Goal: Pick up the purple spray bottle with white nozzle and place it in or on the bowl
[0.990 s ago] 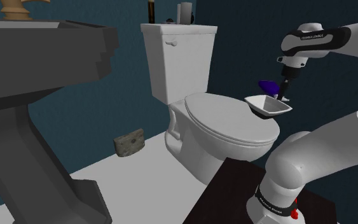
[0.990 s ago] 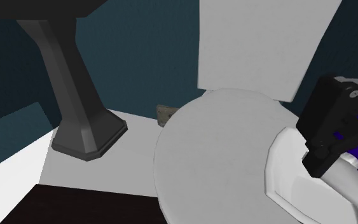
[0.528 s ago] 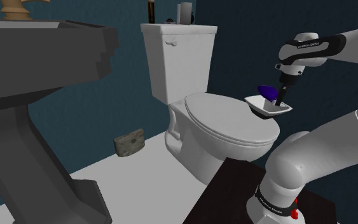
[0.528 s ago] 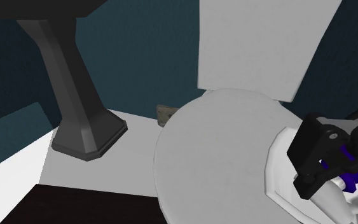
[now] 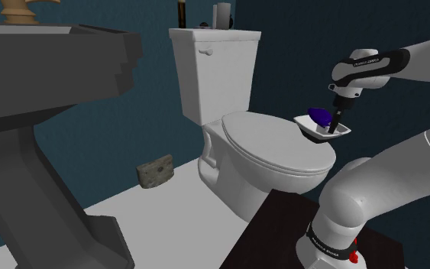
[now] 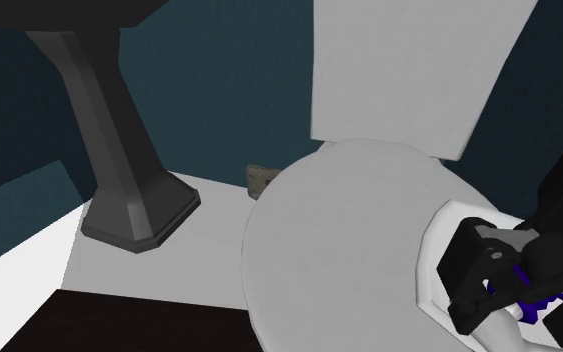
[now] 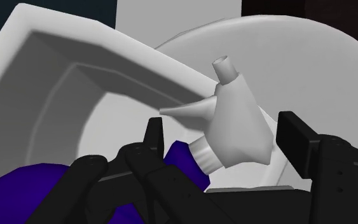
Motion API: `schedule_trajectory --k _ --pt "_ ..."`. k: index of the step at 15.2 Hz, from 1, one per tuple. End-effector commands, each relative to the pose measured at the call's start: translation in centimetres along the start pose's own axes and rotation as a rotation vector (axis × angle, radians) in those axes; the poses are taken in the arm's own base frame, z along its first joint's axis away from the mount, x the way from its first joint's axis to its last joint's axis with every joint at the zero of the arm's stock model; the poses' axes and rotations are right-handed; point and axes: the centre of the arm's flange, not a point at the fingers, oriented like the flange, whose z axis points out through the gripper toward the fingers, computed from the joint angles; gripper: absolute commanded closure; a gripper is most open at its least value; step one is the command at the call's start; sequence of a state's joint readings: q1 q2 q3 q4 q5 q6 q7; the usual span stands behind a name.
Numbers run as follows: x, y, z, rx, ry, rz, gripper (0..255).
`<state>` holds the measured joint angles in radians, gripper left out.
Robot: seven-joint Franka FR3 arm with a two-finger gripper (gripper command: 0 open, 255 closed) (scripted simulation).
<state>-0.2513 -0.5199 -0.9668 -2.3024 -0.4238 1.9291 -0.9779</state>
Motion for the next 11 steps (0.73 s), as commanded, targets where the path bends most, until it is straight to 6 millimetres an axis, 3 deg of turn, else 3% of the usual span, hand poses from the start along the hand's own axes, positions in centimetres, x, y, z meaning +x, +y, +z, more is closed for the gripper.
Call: schedule_trajectory --k 1,5,6,11 --pt "0.03 0.01 0.09 0.0 0.0 0.0 255" --pt "0.03 0.01 0.09 0.0 0.0 0.0 255" --pt "0.03 0.01 0.1 0.0 0.0 0.0 0" --pt "0.03 0.01 0.09 0.0 0.0 0.0 0"
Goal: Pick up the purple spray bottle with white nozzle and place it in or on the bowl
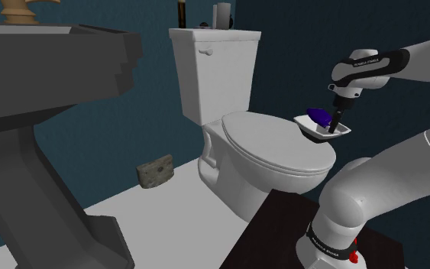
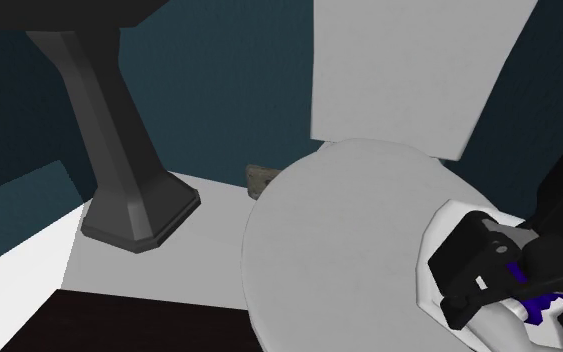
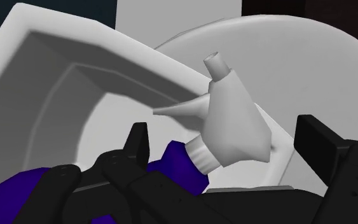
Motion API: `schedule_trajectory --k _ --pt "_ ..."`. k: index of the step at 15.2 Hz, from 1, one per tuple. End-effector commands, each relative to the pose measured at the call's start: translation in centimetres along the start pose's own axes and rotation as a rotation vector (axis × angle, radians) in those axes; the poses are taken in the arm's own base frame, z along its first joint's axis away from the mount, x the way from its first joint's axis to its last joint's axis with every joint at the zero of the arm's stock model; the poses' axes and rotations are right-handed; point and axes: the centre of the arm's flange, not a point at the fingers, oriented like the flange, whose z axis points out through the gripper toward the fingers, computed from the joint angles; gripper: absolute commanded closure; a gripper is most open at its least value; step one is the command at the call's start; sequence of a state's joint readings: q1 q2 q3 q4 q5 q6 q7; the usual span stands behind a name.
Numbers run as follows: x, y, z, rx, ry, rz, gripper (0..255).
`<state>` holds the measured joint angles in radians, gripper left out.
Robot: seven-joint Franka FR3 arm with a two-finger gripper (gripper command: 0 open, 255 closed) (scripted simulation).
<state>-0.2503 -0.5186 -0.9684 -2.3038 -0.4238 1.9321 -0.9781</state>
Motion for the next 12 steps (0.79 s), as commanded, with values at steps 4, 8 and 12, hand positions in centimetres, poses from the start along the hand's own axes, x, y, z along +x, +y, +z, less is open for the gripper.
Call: schedule_trajectory --k 4,8,12 --pt "0.0 0.0 -5.0 0.0 0.0 0.0 0" --pt "0.0 0.0 -5.0 0.0 0.0 0.0 0" --pt "0.0 0.0 -5.0 0.0 0.0 0.0 0"
